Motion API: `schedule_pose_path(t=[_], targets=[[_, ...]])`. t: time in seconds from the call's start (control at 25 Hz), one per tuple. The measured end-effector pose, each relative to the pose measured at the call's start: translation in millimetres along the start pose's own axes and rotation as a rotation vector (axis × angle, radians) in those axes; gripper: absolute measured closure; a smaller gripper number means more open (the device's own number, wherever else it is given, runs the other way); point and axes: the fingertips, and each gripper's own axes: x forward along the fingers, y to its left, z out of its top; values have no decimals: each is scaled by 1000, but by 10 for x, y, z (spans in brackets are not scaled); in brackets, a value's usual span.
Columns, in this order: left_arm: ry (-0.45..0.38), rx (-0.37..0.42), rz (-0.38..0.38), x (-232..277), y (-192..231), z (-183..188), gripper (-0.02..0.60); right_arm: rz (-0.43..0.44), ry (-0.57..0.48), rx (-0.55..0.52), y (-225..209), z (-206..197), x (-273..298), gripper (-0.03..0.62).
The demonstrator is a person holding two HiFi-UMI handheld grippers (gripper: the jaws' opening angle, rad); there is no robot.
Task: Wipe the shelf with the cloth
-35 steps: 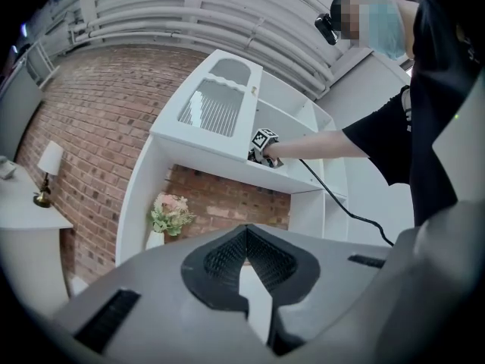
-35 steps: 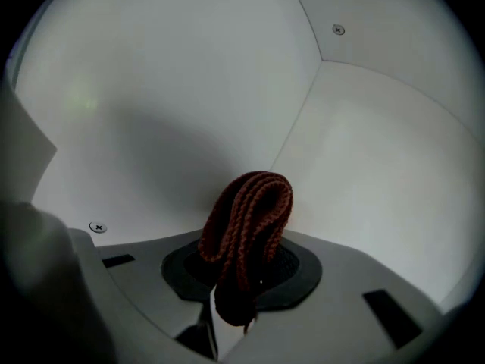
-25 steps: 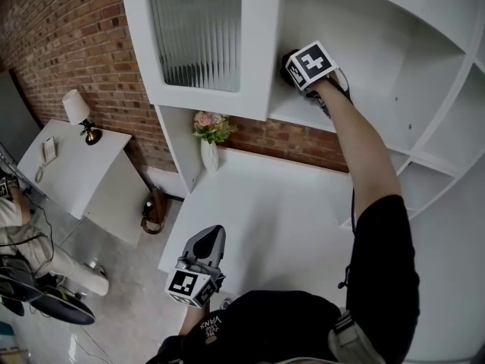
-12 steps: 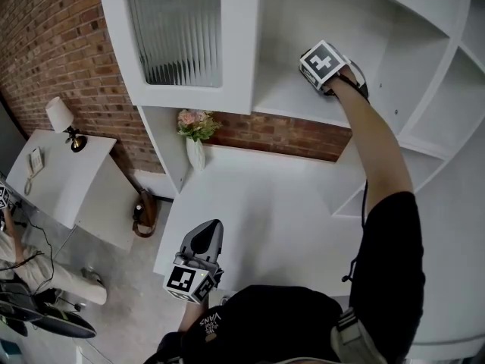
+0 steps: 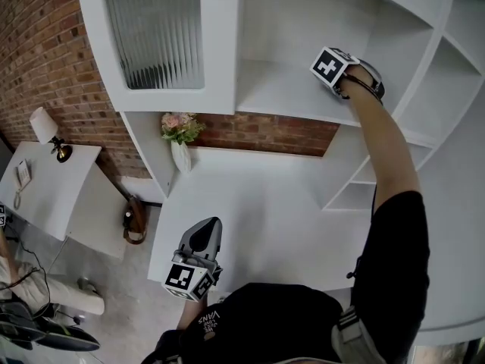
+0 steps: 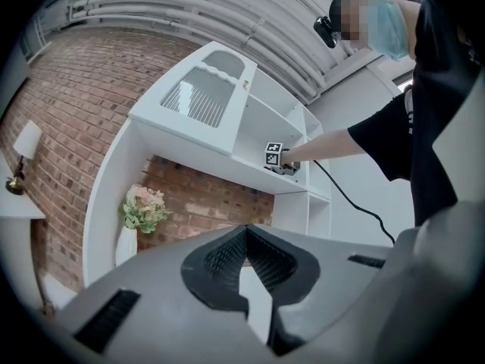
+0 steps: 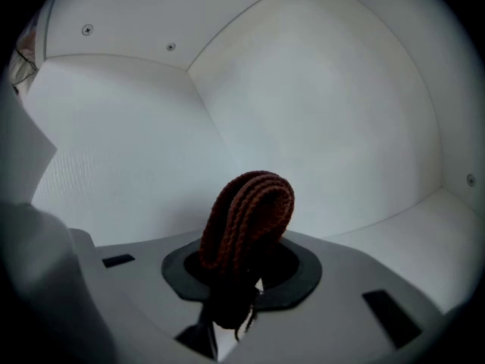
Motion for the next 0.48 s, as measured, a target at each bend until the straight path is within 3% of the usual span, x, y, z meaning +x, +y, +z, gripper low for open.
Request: schedule_pose_path(t=[0.2,0.36,0.48], targets=[[2,-3,-16,55,-22,24,575,-74,231,-139,-135,-376,49,499],[8,0,-21,50,-26,15,575,-94,320,-181,-195,-607,57,499],[8,2,-18,26,-9,-2,575,-105,322,-184,-219,-653,29,499]])
